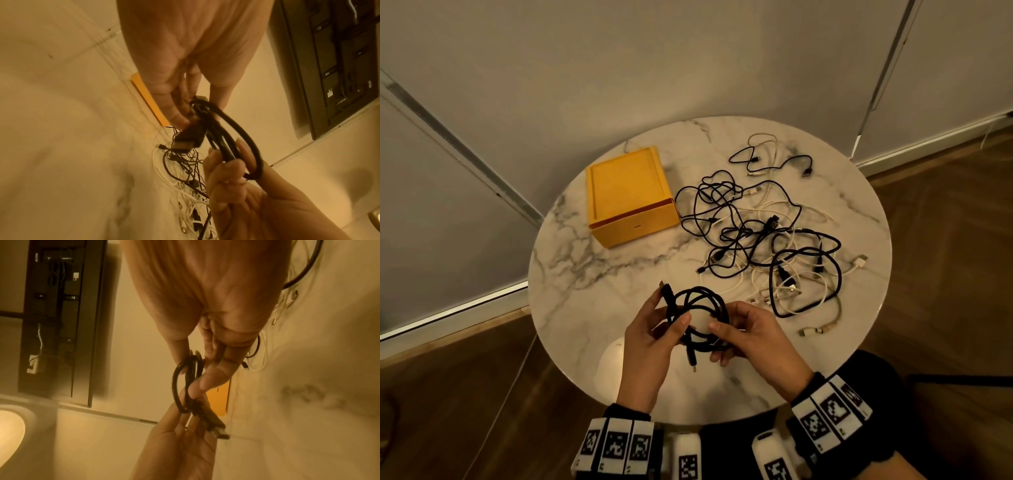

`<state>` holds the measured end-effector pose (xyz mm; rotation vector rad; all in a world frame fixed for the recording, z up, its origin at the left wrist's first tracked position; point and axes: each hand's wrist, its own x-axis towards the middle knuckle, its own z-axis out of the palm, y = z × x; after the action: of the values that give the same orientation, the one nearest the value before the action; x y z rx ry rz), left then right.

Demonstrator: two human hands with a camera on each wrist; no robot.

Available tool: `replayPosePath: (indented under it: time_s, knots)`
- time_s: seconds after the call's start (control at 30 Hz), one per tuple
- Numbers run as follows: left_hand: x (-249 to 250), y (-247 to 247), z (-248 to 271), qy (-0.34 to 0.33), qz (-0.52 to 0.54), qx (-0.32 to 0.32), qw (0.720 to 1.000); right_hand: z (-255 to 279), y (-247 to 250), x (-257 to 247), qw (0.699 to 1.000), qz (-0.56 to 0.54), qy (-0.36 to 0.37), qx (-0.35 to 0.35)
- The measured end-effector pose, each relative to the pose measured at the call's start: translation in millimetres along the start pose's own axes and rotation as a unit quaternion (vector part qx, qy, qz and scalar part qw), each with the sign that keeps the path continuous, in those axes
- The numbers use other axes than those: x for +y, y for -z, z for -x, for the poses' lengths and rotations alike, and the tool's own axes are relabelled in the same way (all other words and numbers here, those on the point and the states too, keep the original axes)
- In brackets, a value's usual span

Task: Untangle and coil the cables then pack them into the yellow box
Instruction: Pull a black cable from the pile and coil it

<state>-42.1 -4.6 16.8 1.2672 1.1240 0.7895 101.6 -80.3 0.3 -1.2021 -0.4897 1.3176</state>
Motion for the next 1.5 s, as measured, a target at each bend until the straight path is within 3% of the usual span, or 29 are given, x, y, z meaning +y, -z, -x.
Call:
replayPosePath:
  time_s: [0.23, 0.5, 0.7, 0.8, 0.9, 1.0, 1.13, 1.2, 1.3, 1.4, 1.5]
  knots:
    - [-5.7, -7.6, 1.6, -0.042, -0.021, 0.104, 0.993, -1.8, -4.1, 1.1, 1.0, 0.016, 0.021, 0.009]
    - [3.6, -20.0, 13.0, -0.098, -0.051, 0.148, 0.983, 0.1, -6.8, -2.6, 0.997, -0.015, 0.07, 0.009]
    - [12.1, -14.2, -4.8, -0.053, 0.039, 0.186, 0.98, 3.5, -20.6, 2.9, 0.99, -0.008, 0.143, -0.012]
    - [11.5, -12.3, -5.8, 0.002, 0.083, 0.123, 0.989, 2.7, -19.0, 0.8, 0.988, -0.003, 0.148, -0.049]
    - [4.3, -5.6, -9.1, 0.058, 0.026, 0.017, 0.998, 4.2, -10.7, -8.7, 0.987, 0.0, 0.133, -0.096]
    - [6.0, -1.9, -7.2, 0.061, -0.016, -0.082, 0.995, 5.9, -1.8, -21.0, 0.986, 0.002, 0.099, -0.137]
    - [4.7, 9.8, -2.9, 0.051, 0.118, -0.121, 0.984, 3.4, 0.6, -23.7, 0.987, -0.019, 0.07, -0.143]
    - [1.8, 17.6, -6.9, 0.077, 0.166, -0.15, 0.972, 3.1, 0.1, -21.8, 0.988, -0.044, 0.045, -0.14]
    - [14.9, 16.8, -6.0, 0.088, 0.097, -0.193, 0.972, 6.4, 0.0, -16.2, 0.989, -0.034, 0.01, -0.144]
    - [25.2, 16.9, -3.2, 0.027, -0.052, -0.268, 0.962, 11.3, -0.8, -12.8, 0.99, -0.042, -0.007, -0.138]
    - [26.1, 14.3, -1.4, 0.002, -0.091, -0.25, 0.964, 12.2, -3.4, -14.7, 0.993, -0.038, -0.02, -0.106]
